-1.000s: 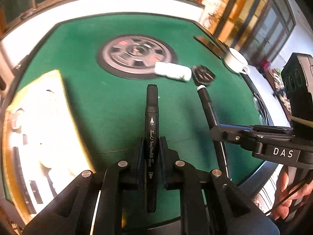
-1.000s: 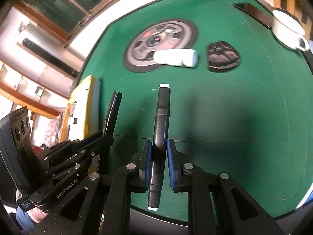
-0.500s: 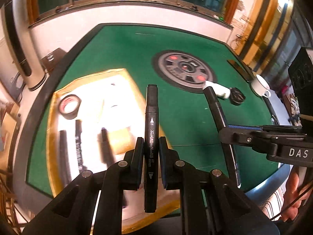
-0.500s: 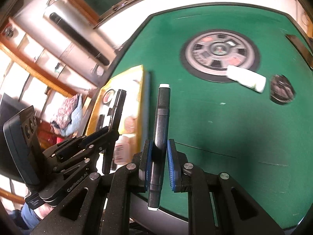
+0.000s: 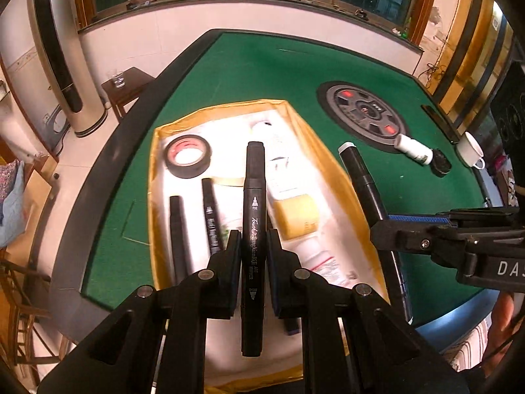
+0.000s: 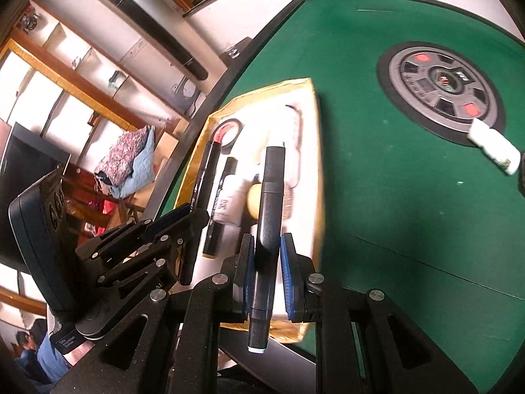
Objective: Organize rigid objects
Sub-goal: 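Carry both black markers to the tray with both grippers, then lower both markers into the tray beside the other markers and release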
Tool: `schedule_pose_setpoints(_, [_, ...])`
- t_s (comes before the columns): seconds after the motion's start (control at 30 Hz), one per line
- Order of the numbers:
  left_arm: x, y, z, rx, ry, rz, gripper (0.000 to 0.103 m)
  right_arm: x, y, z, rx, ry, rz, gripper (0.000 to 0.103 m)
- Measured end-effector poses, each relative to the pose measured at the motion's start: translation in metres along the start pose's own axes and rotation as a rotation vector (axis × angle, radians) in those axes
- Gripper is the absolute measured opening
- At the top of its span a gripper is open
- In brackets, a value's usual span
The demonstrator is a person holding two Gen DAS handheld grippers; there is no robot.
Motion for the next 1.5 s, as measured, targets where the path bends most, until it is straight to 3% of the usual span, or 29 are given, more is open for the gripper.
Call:
schedule_pose_setpoints(0.37, [-0.021, -0.004, -0.007, -0.012, 0.028, -0.028, 0.013, -0.019, 0.003, -0.018, -0.032, -0.007, 0.014, 0.014])
schedule_pose_setpoints(1.5, [-0.035, 0.007, -0.029, 0.004, 0.115, -0.151, 0.013, -0.029, 0.023, -0.04, -0.054, -0.029, -0.009, 0.014])
Point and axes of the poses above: each gripper's, at about its wrist camera, not at the fingertips, and z roughly against the way its jaws point, x to its right, y to its top, the point moved 6 cm from there along -z, roughly the way its jaws point, and after that the axes turned 6 degrees about -y, right-handed, at the moved point
